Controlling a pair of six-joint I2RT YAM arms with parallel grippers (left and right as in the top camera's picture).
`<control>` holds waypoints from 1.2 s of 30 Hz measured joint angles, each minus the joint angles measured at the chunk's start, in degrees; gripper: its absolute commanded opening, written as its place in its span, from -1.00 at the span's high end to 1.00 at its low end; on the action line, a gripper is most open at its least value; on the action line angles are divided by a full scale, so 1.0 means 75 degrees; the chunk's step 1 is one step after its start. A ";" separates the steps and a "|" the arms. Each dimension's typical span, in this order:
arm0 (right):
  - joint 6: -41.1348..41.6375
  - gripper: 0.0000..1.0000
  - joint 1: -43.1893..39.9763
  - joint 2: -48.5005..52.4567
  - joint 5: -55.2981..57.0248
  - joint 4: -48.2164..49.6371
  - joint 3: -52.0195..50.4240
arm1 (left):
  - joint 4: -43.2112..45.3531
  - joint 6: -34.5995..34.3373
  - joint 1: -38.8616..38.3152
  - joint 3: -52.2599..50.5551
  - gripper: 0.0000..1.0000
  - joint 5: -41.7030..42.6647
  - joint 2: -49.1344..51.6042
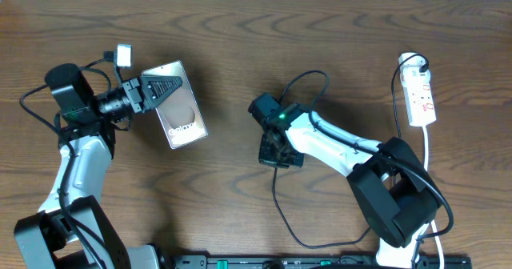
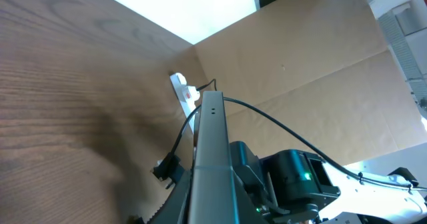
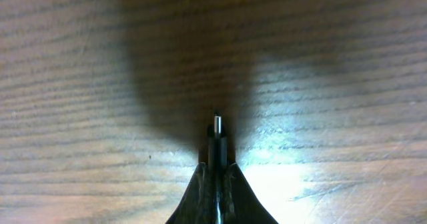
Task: Plug charger to phone and switch on socket
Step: 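Close the right gripper on the cable connector, then lift the connector and carry it toward the phone's bottom edge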
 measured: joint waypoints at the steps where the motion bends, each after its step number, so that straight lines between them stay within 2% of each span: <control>1: 0.0000 0.98 0.0012 0.0000 -0.0003 -0.0006 0.0000 | 0.0000 0.0003 0.0000 0.0000 0.85 0.0000 0.0000; 16: -0.0213 0.98 0.0119 0.0000 -0.0466 0.0093 -0.0044 | -0.0003 0.0006 0.0000 0.0000 0.85 0.0000 0.0000; 24: -0.2326 0.98 0.0119 0.0227 -0.2704 0.1428 -0.0143 | -0.0003 0.0006 0.0000 0.0000 0.85 0.0000 0.0000; 29: -0.3786 0.98 0.0096 0.0259 -0.4363 0.1577 -0.0195 | -0.0006 0.0006 0.0000 0.0000 0.85 0.0000 0.0000; 36: -0.5316 0.98 -0.0020 0.0259 -0.5622 0.1754 -0.0204 | -0.0006 0.0009 0.0000 0.0000 0.85 0.0000 0.0000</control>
